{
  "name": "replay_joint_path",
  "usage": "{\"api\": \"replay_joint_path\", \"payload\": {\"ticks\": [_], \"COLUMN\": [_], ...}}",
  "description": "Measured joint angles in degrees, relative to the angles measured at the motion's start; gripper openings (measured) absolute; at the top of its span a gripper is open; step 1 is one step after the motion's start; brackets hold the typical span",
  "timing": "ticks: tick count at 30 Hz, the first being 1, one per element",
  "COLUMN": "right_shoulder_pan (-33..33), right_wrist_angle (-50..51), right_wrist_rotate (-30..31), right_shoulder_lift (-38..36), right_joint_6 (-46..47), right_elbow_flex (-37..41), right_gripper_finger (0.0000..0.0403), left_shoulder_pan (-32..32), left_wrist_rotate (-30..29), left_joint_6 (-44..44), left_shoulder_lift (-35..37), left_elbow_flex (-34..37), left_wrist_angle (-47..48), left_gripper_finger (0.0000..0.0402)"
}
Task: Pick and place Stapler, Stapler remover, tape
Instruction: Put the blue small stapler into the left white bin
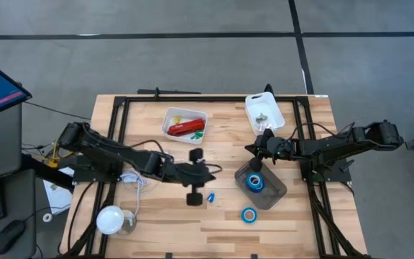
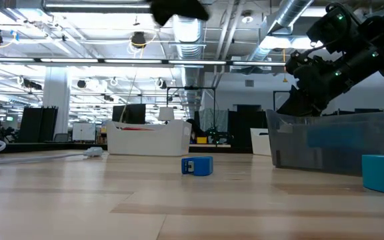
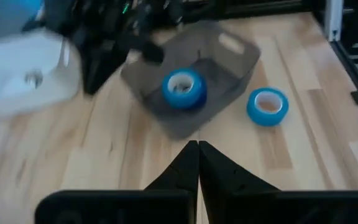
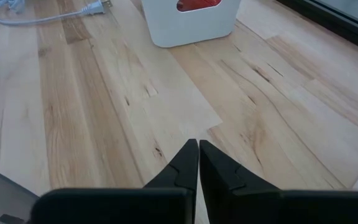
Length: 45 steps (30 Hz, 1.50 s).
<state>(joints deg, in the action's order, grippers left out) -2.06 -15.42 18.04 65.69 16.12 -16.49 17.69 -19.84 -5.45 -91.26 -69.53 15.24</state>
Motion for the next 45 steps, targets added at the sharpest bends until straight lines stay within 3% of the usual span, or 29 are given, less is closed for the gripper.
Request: {"api": "replay_joint_path", "payload": {"ticks": [4, 6, 11, 13, 21, 26, 30, 37, 41, 45], "right_shoulder_pan": [0.08, 0.11, 0.11, 0.11, -0.05, -0.03, -0.03, -0.05, -0.05, -0.09], "right_wrist_angle": [0.24, 0.27, 0.70, 0.76, 2.13, 3.24, 4.55, 5.29, 5.38, 5.44], "right_wrist_rotate": [-0.09, -0.24, -0.28, -0.22, -0.02, 0.02, 0.03, 0.07, 0.09, 0.34], "right_shoulder_lift": [-0.02, -0.02, -0.02, 0.00, -0.02, -0.01, -0.02, -0.07, -0.06, -0.06], "right_joint_6": [0.02, 0.10, 0.48, 0.45, 0.00, 0.00, 0.01, 0.04, 0.48, 0.48], "right_elbow_flex": [0.00, 0.00, 0.00, 0.00, 0.00, 0.00, -0.01, -0.11, -0.11, -0.11], "right_gripper_finger": [0.0008, 0.0008, 0.0008, 0.0008, 0.0008, 0.0008, 0.0008, 0.0008, 0.0008, 0.0008], "left_shoulder_pan": [0.64, 0.54, 0.14, 0.68, 3.87, 4.51, 4.51, 4.13, 3.34, 2.11], "left_wrist_rotate": [0.03, -0.81, -4.67, -5.03, -0.06, -0.27, -1.51, -1.26, 7.09, 15.28], "left_joint_6": [6.70, 5.56, -18.50, -23.63, -32.31, -29.91, -29.55, -45.79, -56.57, -59.48], "left_shoulder_lift": [-5.46, -7.54, -11.05, -12.65, -16.02, -16.00, -15.91, -18.36, -21.65, -25.30], "left_elbow_flex": [-6.63, -9.17, -12.00, -12.01, -15.21, -22.43, -24.35, -22.23, -21.74, -21.53], "left_wrist_angle": [0.40, 1.28, 6.39, 6.90, 7.15, 7.63, 7.73, 12.50, 17.04, 21.05], "left_gripper_finger": [0.0002, 0.0002, 0.0002, 0.0002, 0.0002, 0.0002, 0.0002, 0.0002, 0.0002, 0.0002]}}
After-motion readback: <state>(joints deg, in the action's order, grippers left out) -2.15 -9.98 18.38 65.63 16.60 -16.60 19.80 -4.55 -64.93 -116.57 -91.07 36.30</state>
